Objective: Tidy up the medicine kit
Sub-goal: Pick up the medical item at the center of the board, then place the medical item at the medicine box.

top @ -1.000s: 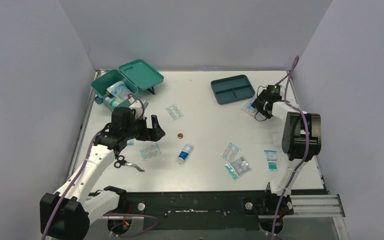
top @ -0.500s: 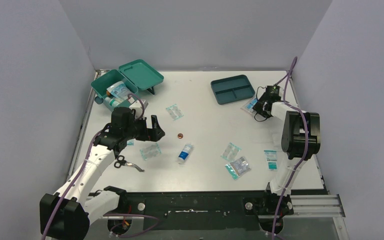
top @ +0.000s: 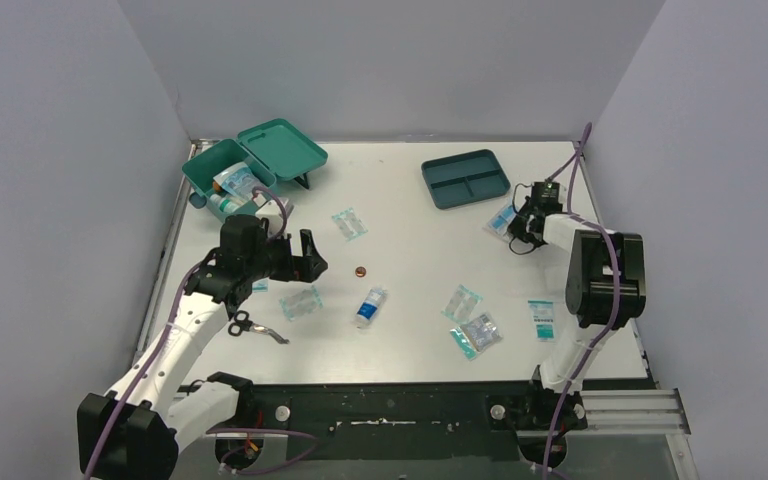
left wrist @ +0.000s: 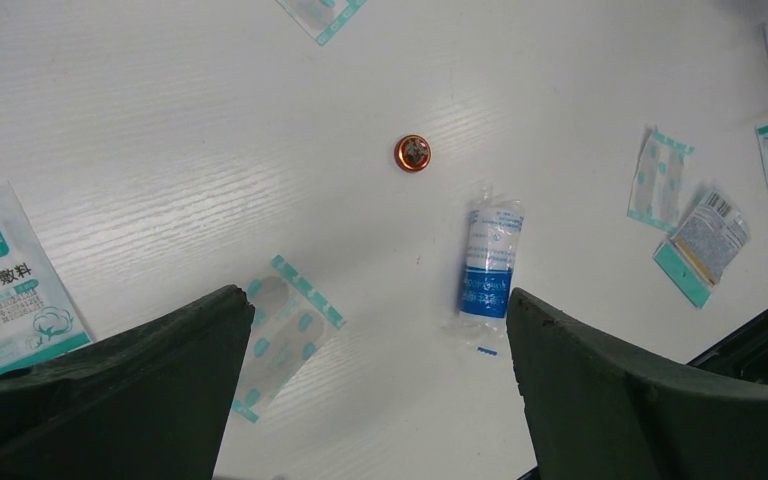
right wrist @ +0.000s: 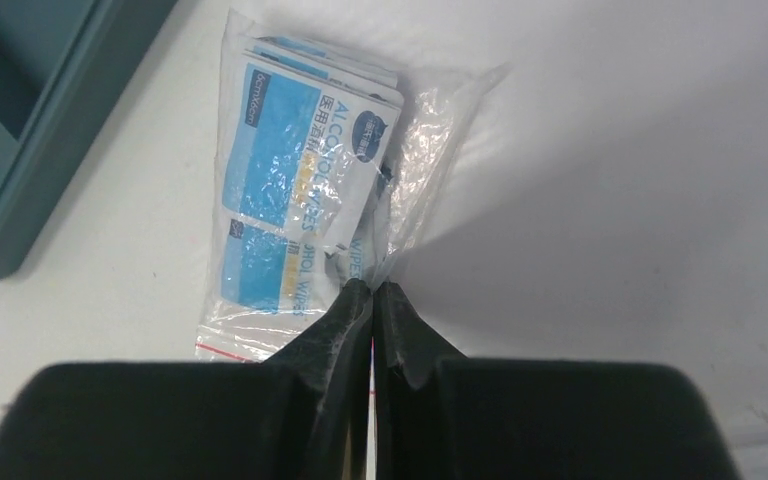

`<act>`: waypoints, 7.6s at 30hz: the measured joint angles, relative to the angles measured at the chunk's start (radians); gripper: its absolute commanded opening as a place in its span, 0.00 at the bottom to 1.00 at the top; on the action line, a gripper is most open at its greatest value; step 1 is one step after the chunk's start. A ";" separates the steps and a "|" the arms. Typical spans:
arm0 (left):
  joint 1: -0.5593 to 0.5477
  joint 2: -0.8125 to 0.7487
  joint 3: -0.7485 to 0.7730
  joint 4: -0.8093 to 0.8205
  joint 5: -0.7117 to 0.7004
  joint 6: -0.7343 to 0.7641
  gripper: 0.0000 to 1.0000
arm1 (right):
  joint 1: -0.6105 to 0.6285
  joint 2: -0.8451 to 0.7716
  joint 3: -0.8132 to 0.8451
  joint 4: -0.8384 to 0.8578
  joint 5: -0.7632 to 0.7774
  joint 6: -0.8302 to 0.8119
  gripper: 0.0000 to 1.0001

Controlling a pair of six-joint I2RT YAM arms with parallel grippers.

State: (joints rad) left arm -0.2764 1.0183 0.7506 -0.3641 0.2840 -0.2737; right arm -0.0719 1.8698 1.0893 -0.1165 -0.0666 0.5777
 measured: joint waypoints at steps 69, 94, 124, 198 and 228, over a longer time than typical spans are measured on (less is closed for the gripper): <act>-0.045 0.211 0.039 0.484 0.301 -0.751 0.80 | 0.612 -0.695 -0.343 0.352 -0.490 -0.017 0.00; -0.134 0.259 -0.041 0.794 0.370 -1.030 0.39 | 0.754 -0.734 -0.298 0.386 -0.433 -0.023 0.00; -0.135 0.200 0.080 0.551 0.201 -0.721 0.00 | 0.754 -0.932 -0.399 0.285 -0.222 0.047 0.94; 0.520 0.855 0.414 0.727 0.066 -0.385 0.00 | 0.754 -1.005 -0.438 -0.055 -0.041 0.108 1.00; 0.520 0.781 0.492 0.443 -0.147 -0.230 0.15 | 0.754 -0.953 -0.438 -0.056 -0.041 0.104 1.00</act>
State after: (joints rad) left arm 0.2432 1.7992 1.2427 0.0792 0.1368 -0.5037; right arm 0.6823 0.9165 0.6514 -0.1726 -0.1074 0.6819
